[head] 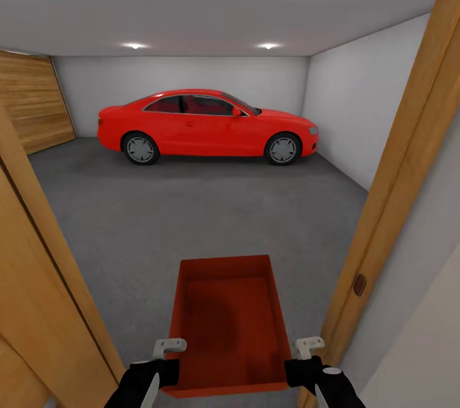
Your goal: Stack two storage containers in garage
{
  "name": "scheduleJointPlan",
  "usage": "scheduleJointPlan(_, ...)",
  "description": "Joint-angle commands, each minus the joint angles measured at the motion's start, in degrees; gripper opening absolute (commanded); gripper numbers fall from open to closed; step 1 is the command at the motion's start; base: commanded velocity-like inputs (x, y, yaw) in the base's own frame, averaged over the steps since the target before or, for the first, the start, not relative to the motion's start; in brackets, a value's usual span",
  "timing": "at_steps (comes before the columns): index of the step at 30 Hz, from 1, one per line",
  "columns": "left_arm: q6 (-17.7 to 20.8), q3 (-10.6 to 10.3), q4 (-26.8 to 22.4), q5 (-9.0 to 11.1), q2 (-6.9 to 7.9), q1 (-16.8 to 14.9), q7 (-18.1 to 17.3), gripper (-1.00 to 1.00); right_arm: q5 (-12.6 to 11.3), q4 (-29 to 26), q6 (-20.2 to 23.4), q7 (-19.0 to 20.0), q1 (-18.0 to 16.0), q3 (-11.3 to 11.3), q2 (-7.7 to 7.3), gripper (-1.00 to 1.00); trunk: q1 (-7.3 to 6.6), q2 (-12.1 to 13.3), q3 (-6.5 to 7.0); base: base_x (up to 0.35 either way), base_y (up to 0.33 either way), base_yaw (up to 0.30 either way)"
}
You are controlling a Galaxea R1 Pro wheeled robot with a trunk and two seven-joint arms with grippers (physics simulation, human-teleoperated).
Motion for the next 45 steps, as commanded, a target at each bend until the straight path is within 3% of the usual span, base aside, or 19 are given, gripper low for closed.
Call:
scheduleJointPlan(1,-1.02,0.53,-0.22,-1.42,-0.09,-0.07,0.24,-1.0,-0.79,-0.04,0.44,1.17,0.01,0.0,1.63,-1.0,0.03,-0.13,-0.14,0.0,0.0,0.0)
scheduleJointPlan(13,-1.02,0.53,-0.22,-1.42,-0.09,-0.07,0.24,-1.0,-0.79,-0.05,0.41,1.16,0.01,0.0,1.63,-1.0,0.03,-0.13,-0.14,0.009,0.003,0.0)
scheduleJointPlan(25,-1.03,0.53,-0.22,-1.42,-0.09,-0.07,0.24,-1.0,-0.79,-0.03,0.44,1.2,0.01,0.04,1.63,-1.0,0.03,-0.13,-0.14,0.189,0.004,0.0)
scheduleJointPlan(31,-1.02,0.53,-0.22,-1.42,-0.09,-0.07,0.24,-1.0,-0.86,-0.04,0.44,1.19,0.01,2.44,1.65,-1.0,0.03,-0.13,-0.14,0.002,0.0,0.106)
scheduleJointPlan(45,-1.04,0.53,-0.22,-1.42,-0.09,-0.07,0.24,-1.0,-0.96,-0.07,0.44,1.15,0.01,2.7,1.64,-1.0,0.03,-0.13,-0.14,0.056,0.0,0.005)
